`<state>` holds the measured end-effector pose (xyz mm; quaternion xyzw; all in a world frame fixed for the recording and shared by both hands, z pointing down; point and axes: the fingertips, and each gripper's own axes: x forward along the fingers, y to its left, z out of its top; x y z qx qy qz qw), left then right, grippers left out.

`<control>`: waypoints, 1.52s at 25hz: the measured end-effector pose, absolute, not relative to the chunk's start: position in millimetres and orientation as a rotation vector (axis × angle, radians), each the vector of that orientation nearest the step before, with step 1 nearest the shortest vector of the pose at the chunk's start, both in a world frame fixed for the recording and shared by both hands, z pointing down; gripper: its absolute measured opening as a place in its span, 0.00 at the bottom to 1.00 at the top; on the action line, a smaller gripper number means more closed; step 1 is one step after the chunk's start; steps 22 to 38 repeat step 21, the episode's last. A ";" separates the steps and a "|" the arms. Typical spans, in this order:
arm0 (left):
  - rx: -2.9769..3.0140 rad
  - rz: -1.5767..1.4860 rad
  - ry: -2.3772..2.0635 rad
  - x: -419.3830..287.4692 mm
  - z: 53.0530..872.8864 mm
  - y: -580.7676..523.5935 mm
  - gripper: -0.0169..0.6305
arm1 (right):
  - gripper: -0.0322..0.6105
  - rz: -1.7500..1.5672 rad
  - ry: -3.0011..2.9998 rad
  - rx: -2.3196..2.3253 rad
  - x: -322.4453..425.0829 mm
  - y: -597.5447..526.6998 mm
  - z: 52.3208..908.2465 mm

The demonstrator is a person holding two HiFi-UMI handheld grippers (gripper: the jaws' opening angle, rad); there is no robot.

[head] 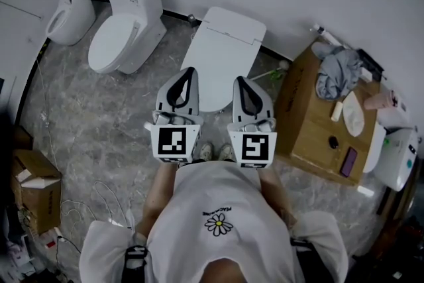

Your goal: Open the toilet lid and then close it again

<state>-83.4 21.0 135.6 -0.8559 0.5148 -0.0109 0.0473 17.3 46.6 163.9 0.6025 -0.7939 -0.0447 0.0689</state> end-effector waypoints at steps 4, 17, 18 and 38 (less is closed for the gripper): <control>-2.610 -0.024 1.566 -81.4 135.6 28.1 0.06 | 0.10 -0.130 -2.404 1.825 18.4 51.5 162.5; -2.603 -0.026 1.587 -91.8 135.9 32.2 0.06 | 0.10 -0.114 -2.387 1.842 19.5 56.1 162.5; -2.598 -0.027 1.578 -91.3 136.0 32.1 0.06 | 0.10 -0.113 -2.385 1.843 19.8 56.0 162.9; -2.599 -0.028 1.568 -89.9 136.4 32.1 0.06 | 0.10 -0.117 -2.374 1.840 20.5 54.7 164.6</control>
